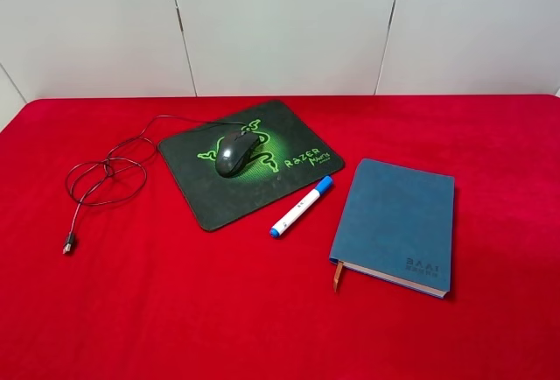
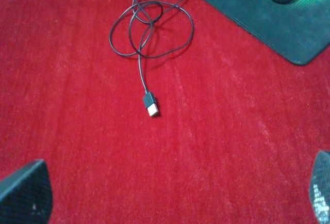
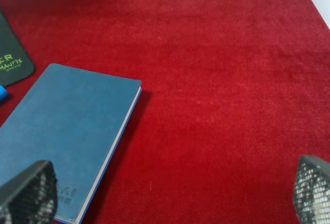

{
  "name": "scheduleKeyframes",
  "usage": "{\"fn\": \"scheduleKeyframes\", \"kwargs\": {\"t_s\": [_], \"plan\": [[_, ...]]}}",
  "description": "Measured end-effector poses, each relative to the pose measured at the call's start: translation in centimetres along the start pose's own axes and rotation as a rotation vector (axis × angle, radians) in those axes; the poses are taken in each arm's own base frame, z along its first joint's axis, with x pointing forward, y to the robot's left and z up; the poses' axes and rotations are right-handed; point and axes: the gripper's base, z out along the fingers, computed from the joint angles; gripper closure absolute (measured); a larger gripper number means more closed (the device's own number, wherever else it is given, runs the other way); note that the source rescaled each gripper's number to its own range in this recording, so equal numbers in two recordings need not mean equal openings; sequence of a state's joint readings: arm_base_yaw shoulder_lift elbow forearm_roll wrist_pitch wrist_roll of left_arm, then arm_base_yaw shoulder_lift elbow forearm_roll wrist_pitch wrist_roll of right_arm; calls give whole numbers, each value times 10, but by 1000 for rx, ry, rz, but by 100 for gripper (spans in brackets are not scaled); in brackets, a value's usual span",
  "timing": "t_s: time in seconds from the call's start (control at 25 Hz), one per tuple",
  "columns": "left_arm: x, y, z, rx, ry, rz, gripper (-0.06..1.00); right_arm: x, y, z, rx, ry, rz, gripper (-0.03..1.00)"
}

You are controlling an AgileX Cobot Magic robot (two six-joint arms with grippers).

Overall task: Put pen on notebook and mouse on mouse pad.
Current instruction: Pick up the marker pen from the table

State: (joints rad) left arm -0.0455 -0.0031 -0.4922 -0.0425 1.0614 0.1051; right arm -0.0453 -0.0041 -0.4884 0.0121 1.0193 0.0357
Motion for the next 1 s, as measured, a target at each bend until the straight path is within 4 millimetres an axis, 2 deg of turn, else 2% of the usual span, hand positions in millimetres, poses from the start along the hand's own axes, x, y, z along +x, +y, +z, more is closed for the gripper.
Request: {"fn": "scheduleKeyframes", "kwargs": {"t_s": [1.0], "plan": [[0,0,0,-1,0,0,-5,0,0,0,0,0,0,-3]]}}
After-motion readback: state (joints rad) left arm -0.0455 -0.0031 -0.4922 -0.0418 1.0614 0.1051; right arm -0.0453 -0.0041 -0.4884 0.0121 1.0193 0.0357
